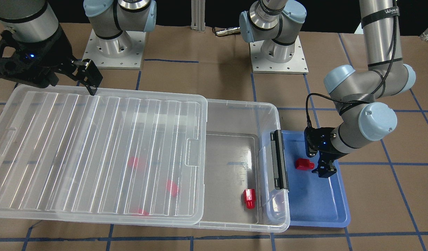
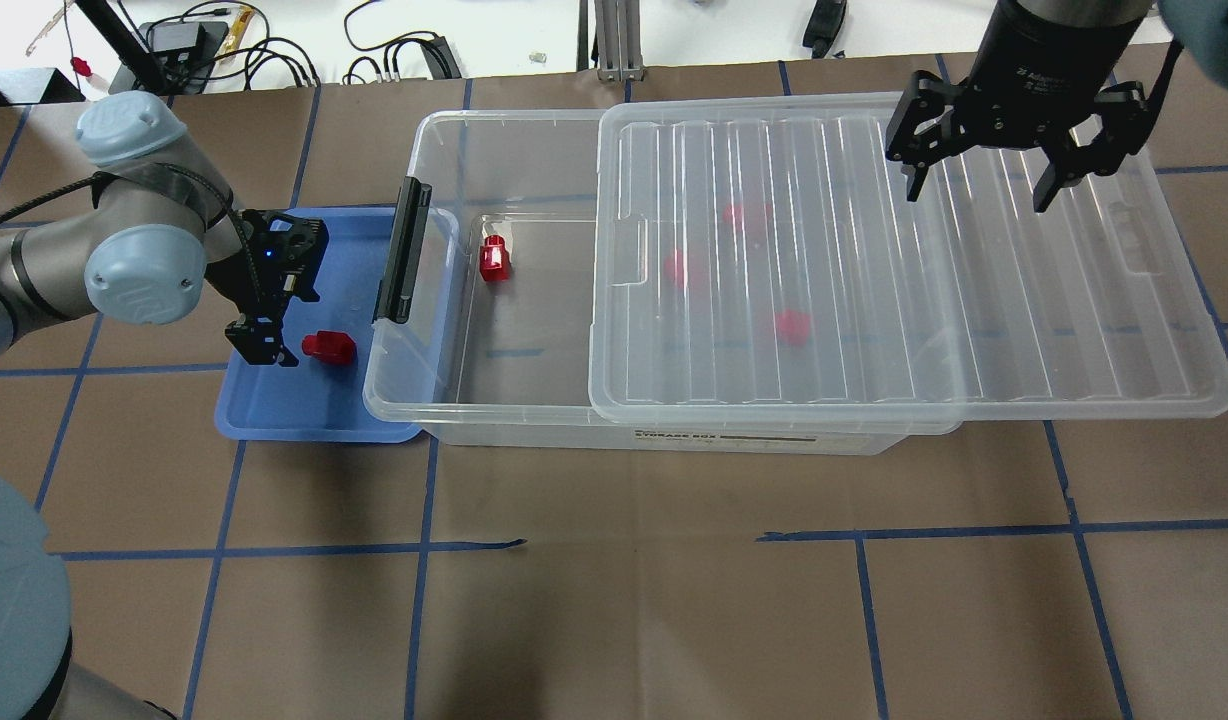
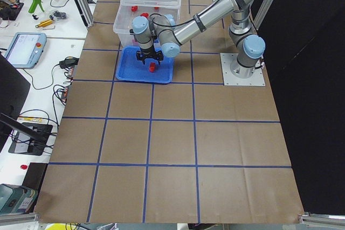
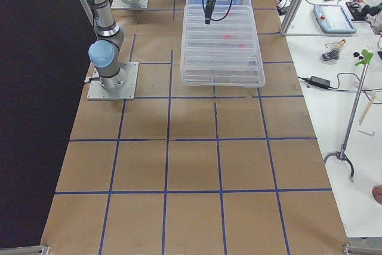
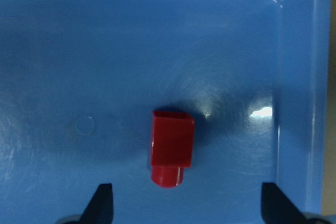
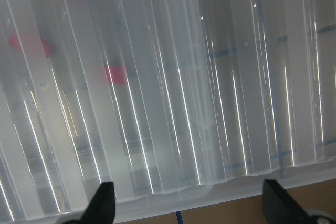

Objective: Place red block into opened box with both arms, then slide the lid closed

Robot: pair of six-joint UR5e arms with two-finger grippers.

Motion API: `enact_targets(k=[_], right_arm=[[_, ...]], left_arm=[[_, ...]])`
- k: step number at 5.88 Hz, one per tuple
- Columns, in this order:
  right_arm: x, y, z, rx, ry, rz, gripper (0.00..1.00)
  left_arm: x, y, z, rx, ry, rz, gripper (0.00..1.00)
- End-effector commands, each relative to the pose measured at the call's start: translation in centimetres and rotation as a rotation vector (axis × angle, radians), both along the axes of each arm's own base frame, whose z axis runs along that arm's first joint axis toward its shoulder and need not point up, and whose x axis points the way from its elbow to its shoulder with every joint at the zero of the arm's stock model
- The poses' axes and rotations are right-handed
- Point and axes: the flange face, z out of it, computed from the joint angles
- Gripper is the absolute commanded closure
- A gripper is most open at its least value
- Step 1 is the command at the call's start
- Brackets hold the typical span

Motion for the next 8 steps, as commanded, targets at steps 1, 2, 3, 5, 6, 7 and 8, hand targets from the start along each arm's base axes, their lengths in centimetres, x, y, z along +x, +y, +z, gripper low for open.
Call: enact_targets(k=[1, 2, 3, 5, 6, 7, 8], right_arm=[[0.6, 0.3, 0.0, 0.002, -0.004, 0.010, 0.00], [1.1, 0.4, 0.0, 0.000, -0.030, 0.008, 0.00], [1.3, 0.3, 0.0, 0.001, -0.053, 0.006, 0.00], [1.2, 0.3, -0.1, 0.001, -0.045, 0.012, 0.00], [1.2, 0.3, -0.2, 0.000, -0.048, 0.012, 0.00], [1.2, 0.3, -0.2, 0.000, -0.048, 0.012, 0.00], [1.2, 0.2, -0.3, 0.003, -0.047, 0.012, 0.00]], left_arm=[[-0.2, -0.1, -1.3, -0.005, 0.001, -0.004, 0.02], [-0.3, -0.3, -3.4, 0.029, 0.009, -0.010, 0.02], [-0.9, -0.3, -4.1, 0.039, 0.007, -0.022, 0.05], [-1.0, -0.4, -3.7, 0.029, 0.011, -0.026, 0.62], [-0.9, -0.4, -3.5, 0.023, 0.008, -0.023, 0.86], [-0.7, -1.1, -2.0, -0.008, -0.002, -0.023, 0.90], [-0.7, -1.2, 1.7, -0.052, -0.021, -0.017, 0.90]])
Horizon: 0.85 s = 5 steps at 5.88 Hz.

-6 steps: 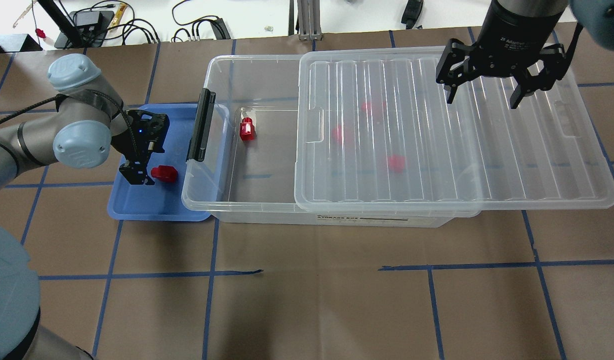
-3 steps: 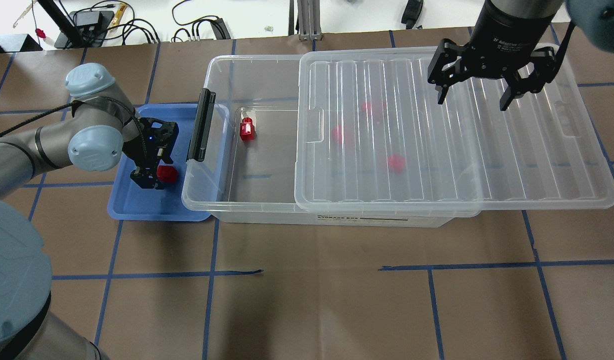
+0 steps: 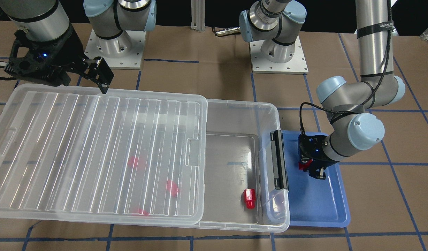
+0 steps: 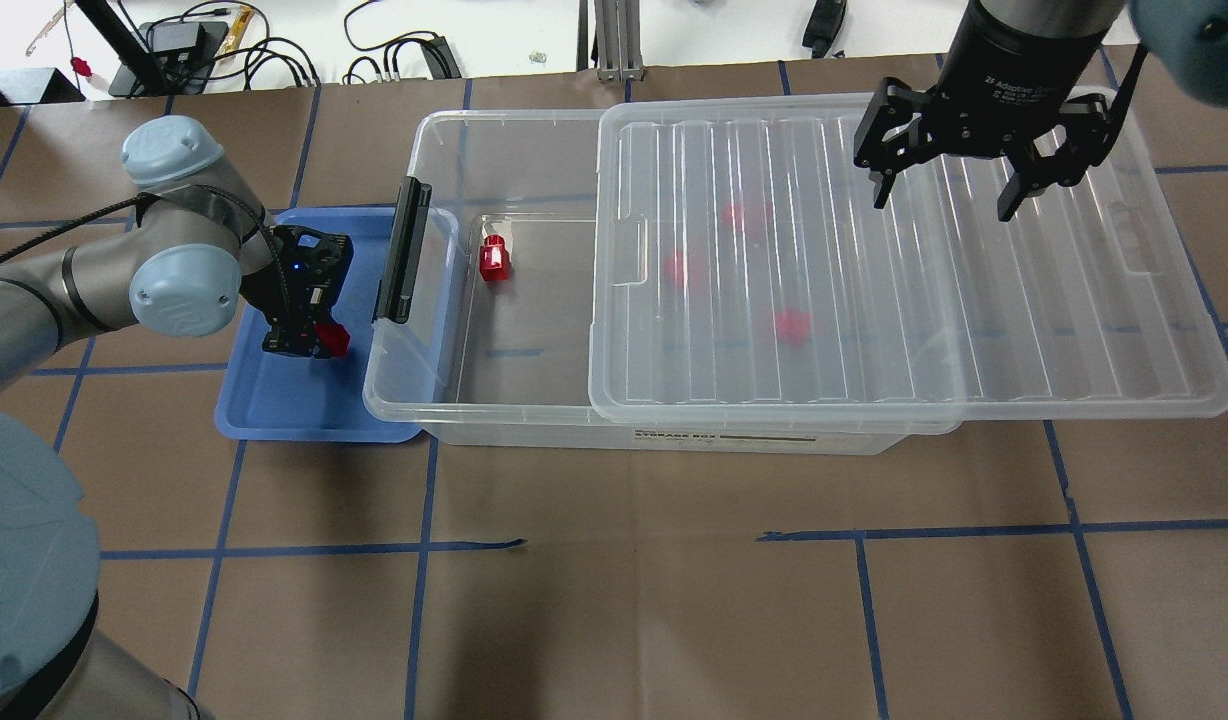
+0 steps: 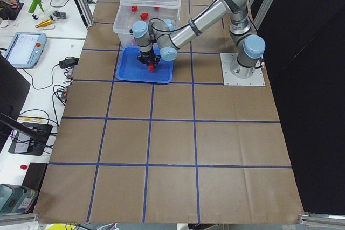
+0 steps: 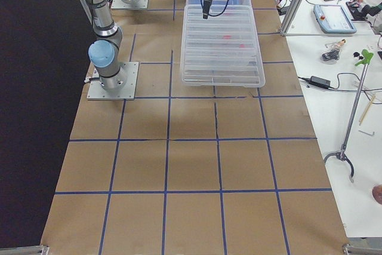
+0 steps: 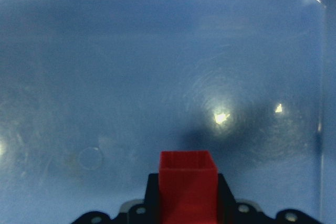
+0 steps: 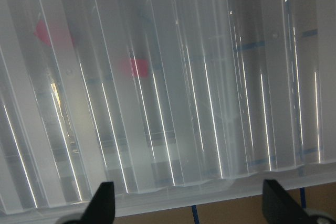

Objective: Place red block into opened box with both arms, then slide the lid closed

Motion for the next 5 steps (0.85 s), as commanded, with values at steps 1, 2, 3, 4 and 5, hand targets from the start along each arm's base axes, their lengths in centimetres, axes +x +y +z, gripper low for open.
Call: enact_targets(k=[1, 2, 3, 4, 5], right_arm=[[0.0, 0.0, -0.1, 0.002, 0.001, 0.000, 0.00], [0.0, 0.0, -0.1, 0.002, 0.001, 0.000, 0.00], [0.0, 0.0, -0.2, 0.003, -0.001, 0.003, 0.00], [-0.1, 0.0, -0.3, 0.006, -0.002, 0.001, 0.00], [-0.1, 0.1, -0.5, 0.009, -0.001, 0.002, 0.00]], left_arm=[[-0.5, 0.8, 7.0, -0.015, 0.000, 0.030, 0.90], [-1.1, 1.8, 11.7, -0.048, 0.009, 0.079, 0.90], [-2.9, 3.1, 15.2, -0.043, 0.028, 0.097, 0.90], [-6.7, 3.3, 17.3, -0.071, 0.020, 0.121, 0.89], [-12.0, 3.3, 19.2, -0.109, 0.028, 0.121, 0.91]])
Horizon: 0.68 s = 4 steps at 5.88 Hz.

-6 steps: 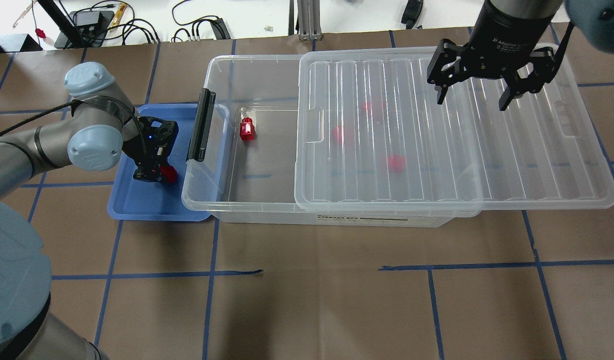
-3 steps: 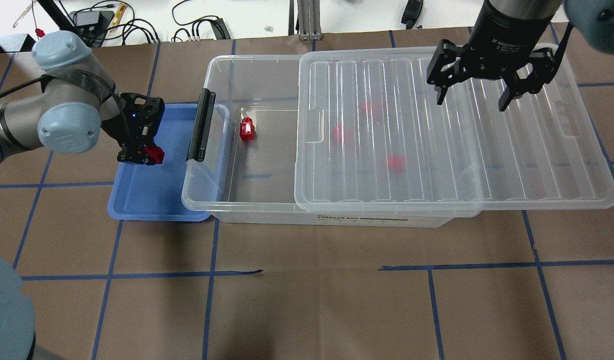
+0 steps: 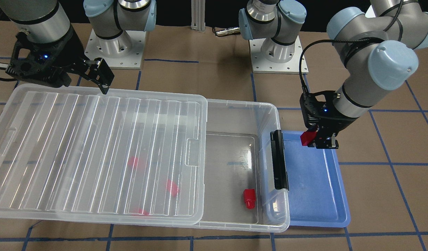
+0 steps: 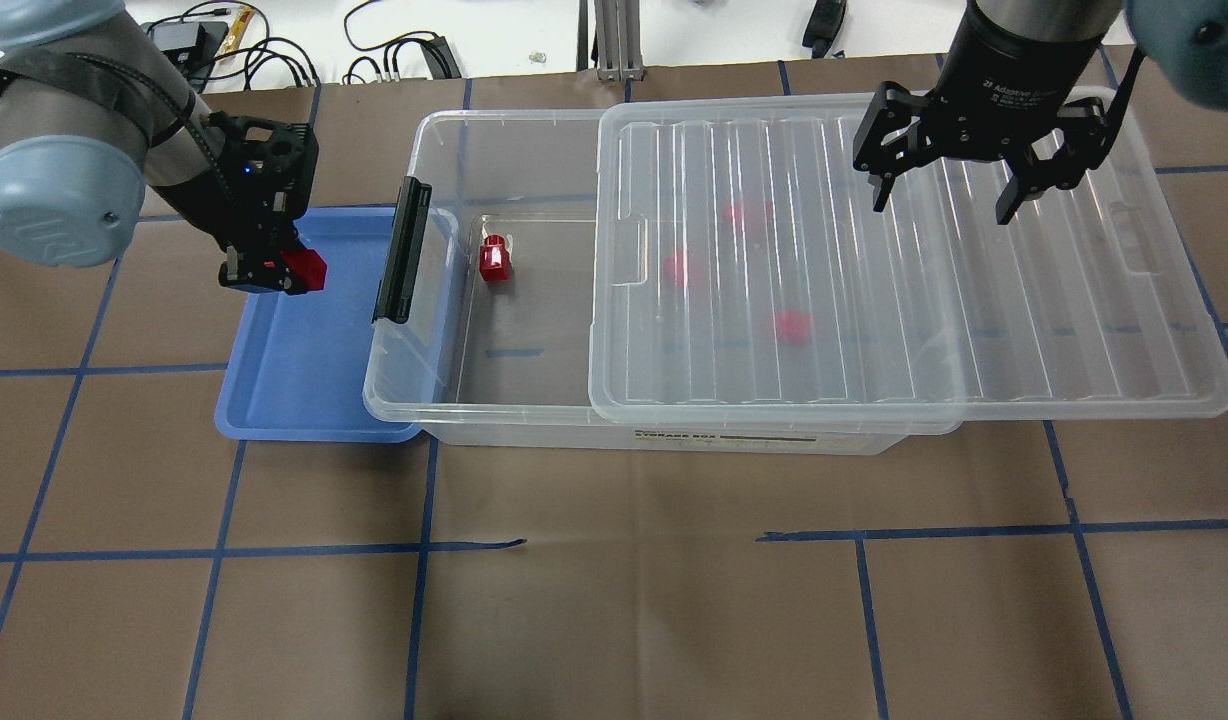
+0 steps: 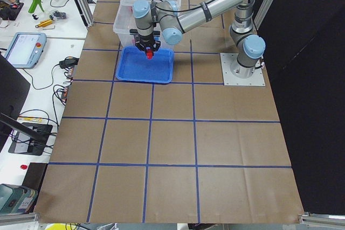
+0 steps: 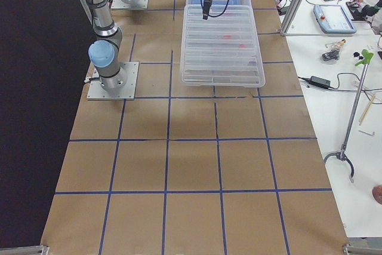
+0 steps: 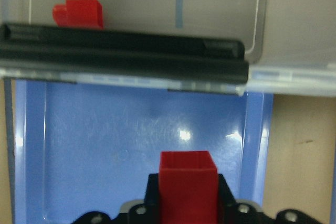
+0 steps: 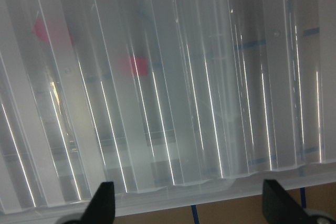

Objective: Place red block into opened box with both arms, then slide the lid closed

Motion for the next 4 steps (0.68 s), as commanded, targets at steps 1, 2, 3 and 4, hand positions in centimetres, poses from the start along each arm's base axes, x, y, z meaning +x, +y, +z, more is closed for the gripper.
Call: enact_targets(k=[1, 2, 3, 4], right_arm=[[0.0, 0.0, -0.2, 0.004, 0.002, 0.000, 0.00], [-0.1, 0.0, -0.2, 0.004, 0.004, 0.000, 0.00], [-0.1, 0.0, -0.2, 0.004, 0.004, 0.000, 0.00], [-0.1, 0.0, -0.2, 0.004, 0.005, 0.002, 0.00]], left_arm=[[-8.8, 0.3, 2.5, -0.037, 0.029, 0.035, 0.90], [-11.9, 0.7, 1.2, -0.016, 0.030, 0.065, 0.91], [-13.4, 0.3, -0.9, 0.002, 0.053, 0.058, 0.91], [-14.0, -0.3, -4.8, 0.048, 0.080, 0.053, 0.91]])
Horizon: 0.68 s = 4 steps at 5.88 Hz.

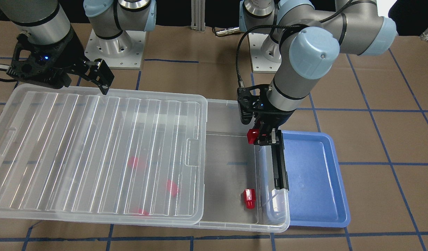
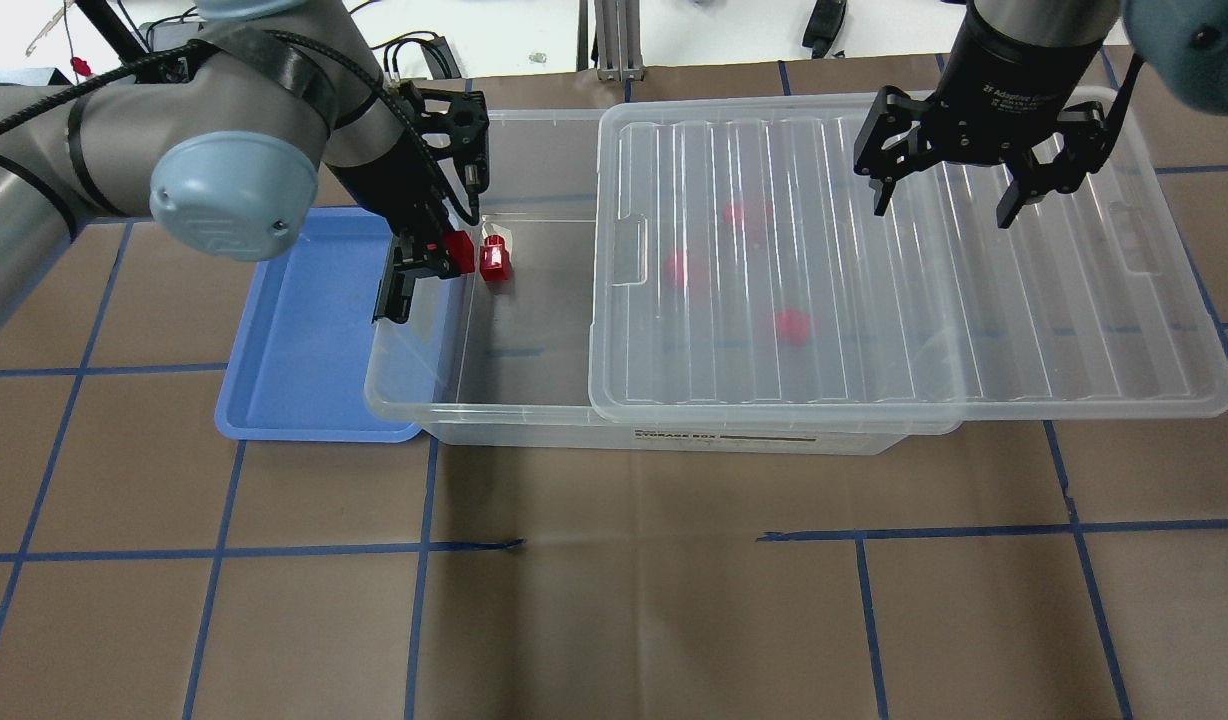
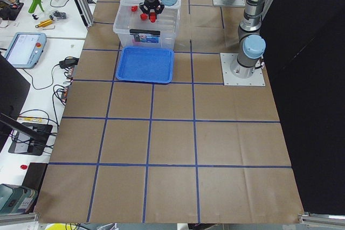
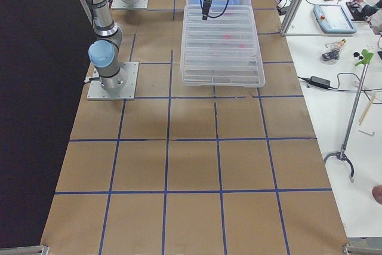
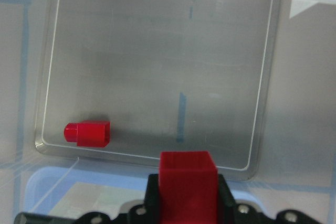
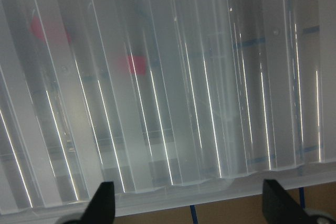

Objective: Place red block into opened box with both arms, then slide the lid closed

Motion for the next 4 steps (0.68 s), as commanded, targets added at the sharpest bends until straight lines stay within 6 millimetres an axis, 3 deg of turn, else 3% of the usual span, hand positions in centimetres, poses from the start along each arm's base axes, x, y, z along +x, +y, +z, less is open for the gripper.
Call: enact_targets(k=[1, 3, 4], right_arm=[[0.0, 0.0, 0.0, 0.000, 0.001, 0.001, 0.00], [0.0, 0.1, -0.5, 0.009, 0.002, 0.003, 0.00], [0.0, 0.1, -0.6, 0.011, 0.002, 0.003, 0.00]], left_arm=[[-1.2, -0.6, -5.8, 0.060, 0.021, -0.013, 0.91], [-2.1, -1.6, -12.3, 0.064, 0.020, -0.030, 0.89], [-3.0, -2.1, -14.4, 0.059, 0.022, -0.042, 0.89]])
